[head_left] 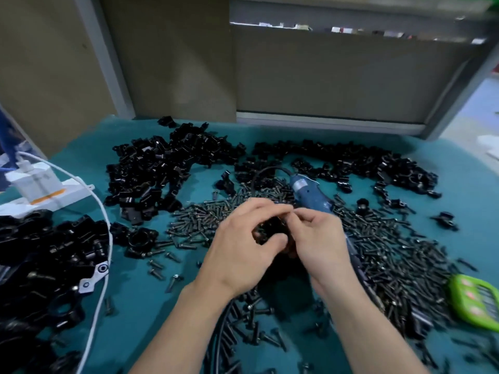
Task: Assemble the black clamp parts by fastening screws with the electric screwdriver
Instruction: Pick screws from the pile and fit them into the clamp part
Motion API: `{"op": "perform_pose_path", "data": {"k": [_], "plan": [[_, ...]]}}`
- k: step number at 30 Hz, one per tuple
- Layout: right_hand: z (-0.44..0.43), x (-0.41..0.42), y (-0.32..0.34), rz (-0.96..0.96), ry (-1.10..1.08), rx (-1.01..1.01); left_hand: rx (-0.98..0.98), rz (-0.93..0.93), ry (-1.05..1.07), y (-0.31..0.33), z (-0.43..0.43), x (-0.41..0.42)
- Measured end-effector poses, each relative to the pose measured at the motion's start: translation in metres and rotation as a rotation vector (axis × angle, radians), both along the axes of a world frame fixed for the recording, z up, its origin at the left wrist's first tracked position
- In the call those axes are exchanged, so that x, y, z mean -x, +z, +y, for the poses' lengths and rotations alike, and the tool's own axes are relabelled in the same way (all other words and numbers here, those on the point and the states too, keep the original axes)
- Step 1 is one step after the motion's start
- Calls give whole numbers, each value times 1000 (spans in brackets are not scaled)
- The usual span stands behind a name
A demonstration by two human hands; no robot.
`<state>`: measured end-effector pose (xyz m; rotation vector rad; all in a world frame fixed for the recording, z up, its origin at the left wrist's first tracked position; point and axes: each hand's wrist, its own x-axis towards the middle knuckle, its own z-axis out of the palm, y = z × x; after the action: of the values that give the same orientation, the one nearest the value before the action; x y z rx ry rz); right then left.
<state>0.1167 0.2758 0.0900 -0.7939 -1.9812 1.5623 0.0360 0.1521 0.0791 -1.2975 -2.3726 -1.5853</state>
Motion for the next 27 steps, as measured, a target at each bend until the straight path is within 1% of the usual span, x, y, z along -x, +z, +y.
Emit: {"op": "perform_pose_path", "data": {"k": [1,2,3,4,6,7,9,10,11,13,15,16,17,19,20,21,24,25,27], "plan": [[0,-6,-2,30,21,62,-32,-51,25,-2,2,-1],[-2,-10,-2,80,59,174,-87,-151,65,-4,5,-1],[-3,-13,-2,119,102,292,-155,-287,105,-6,7,0],[-2,-16,-2,141,150,349,-226,-431,126,-7,10,1],[2,-22,-5,111,222,275,-341,-646,138,-5,16,-1],[3,-22,-5,94,232,211,-377,-699,139,-4,18,-1],[3,-20,-5,109,207,146,-400,-737,135,-4,22,-1],[3,-20,-5,133,199,158,-408,-750,123,-4,23,-1],[1,-20,-2,160,197,214,-427,-782,94,-3,23,0],[0,-20,2,244,242,481,-472,-860,1,-2,23,2],[2,-21,4,313,284,751,-466,-874,-72,-2,21,6],[3,-22,3,326,286,817,-465,-872,-96,-3,20,9],[3,-22,3,326,275,839,-474,-873,-121,-4,19,11],[2,-22,1,320,235,779,-476,-874,-166,-5,18,14],[1,-21,0,311,192,700,-457,-863,-181,-6,16,15],[0,-21,0,289,130,590,-438,-847,-186,-8,15,16],[2,-20,-3,177,-76,175,-382,-811,-183,-11,11,15],[2,-20,-4,161,-115,82,-348,-780,-191,-10,11,13],[0,-20,-6,178,-155,-31,-306,-731,-227,-8,12,8]]}}
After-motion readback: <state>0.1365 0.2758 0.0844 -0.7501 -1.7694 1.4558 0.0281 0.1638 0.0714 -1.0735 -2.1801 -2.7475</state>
